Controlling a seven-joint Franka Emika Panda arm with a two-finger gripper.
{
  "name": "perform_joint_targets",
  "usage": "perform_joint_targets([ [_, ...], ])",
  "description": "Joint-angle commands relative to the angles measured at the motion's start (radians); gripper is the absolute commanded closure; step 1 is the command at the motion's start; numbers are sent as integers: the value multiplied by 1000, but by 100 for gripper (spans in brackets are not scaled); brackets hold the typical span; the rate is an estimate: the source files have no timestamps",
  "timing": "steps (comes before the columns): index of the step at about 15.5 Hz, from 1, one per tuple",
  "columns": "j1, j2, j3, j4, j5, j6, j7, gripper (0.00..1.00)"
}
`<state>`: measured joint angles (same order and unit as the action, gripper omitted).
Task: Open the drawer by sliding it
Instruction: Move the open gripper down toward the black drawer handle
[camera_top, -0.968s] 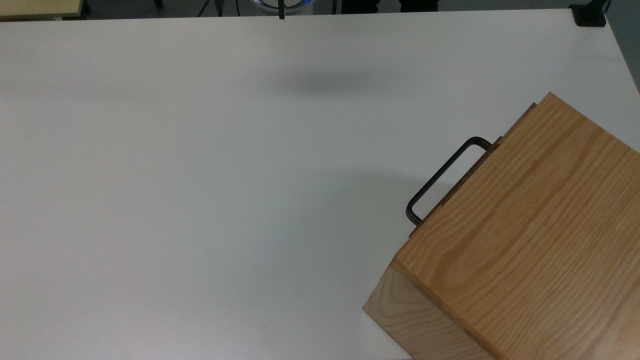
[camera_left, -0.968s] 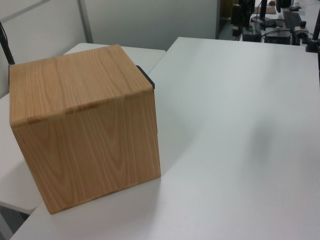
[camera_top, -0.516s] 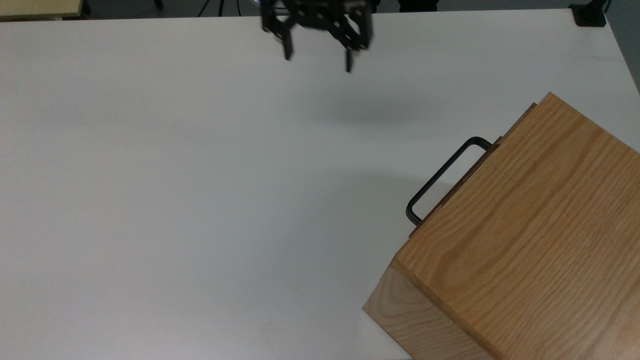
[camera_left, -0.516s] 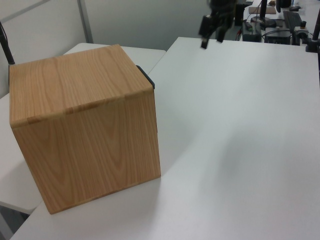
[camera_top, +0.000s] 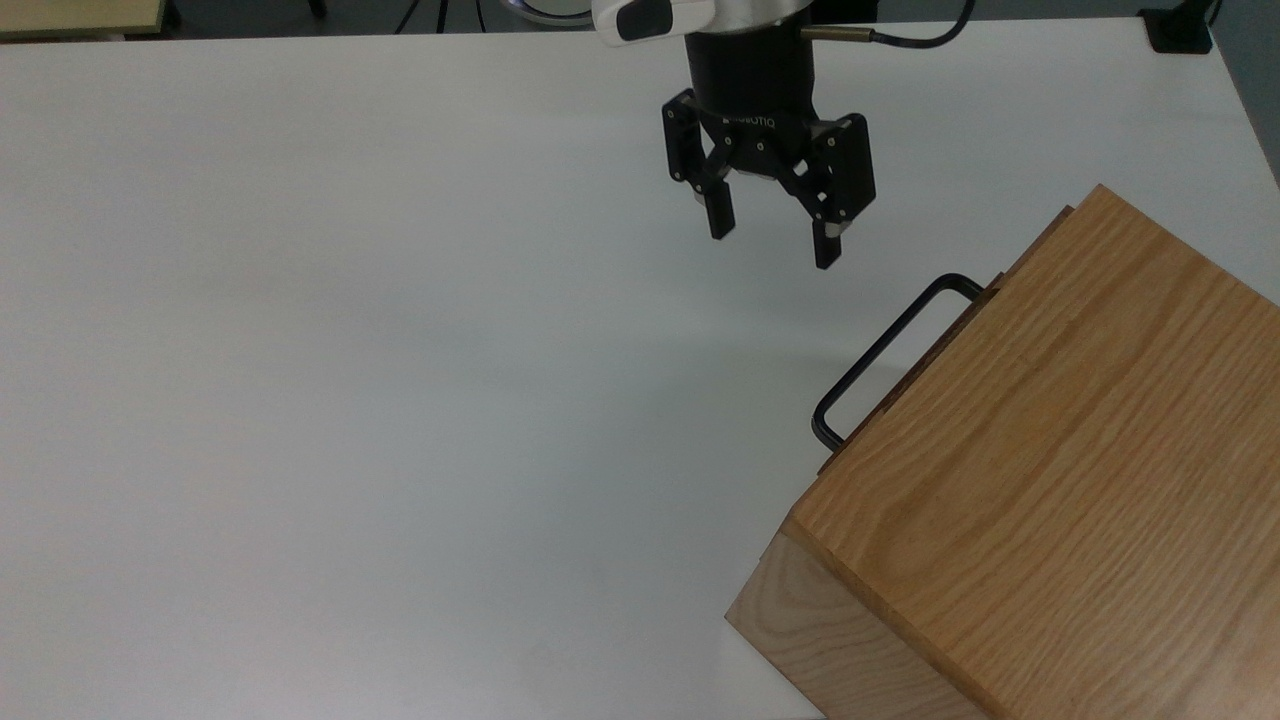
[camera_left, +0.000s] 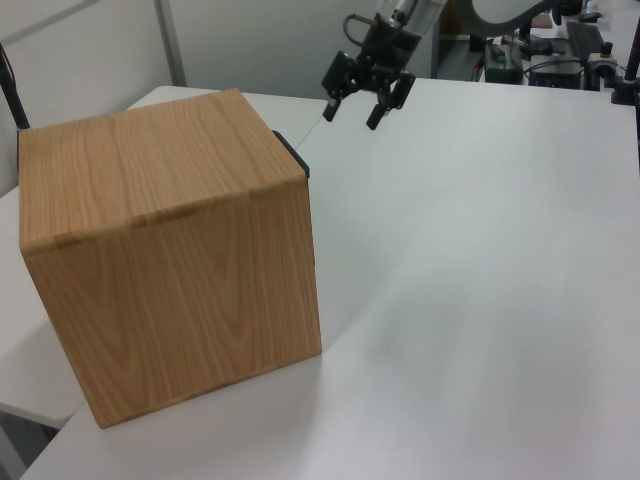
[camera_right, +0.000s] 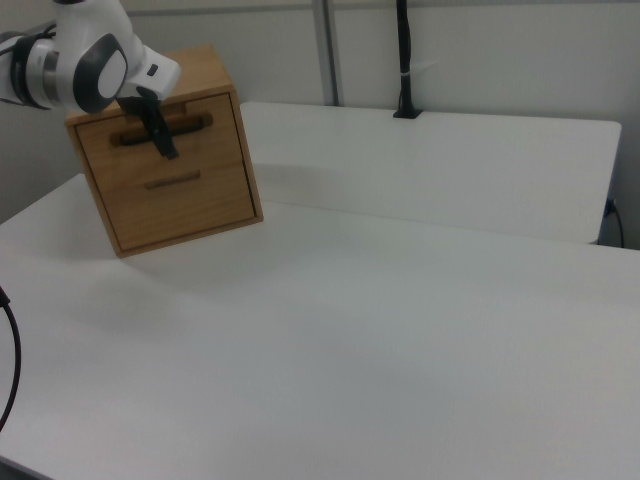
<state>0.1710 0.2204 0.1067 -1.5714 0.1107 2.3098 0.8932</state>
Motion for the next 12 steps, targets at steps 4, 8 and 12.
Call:
perform_joint_targets([
  [4,19,106,59,22,99,244,66,14],
  [8,18,132,71,22,102,309,67,36],
  [12,16,132,71,21,101,319,66,51],
])
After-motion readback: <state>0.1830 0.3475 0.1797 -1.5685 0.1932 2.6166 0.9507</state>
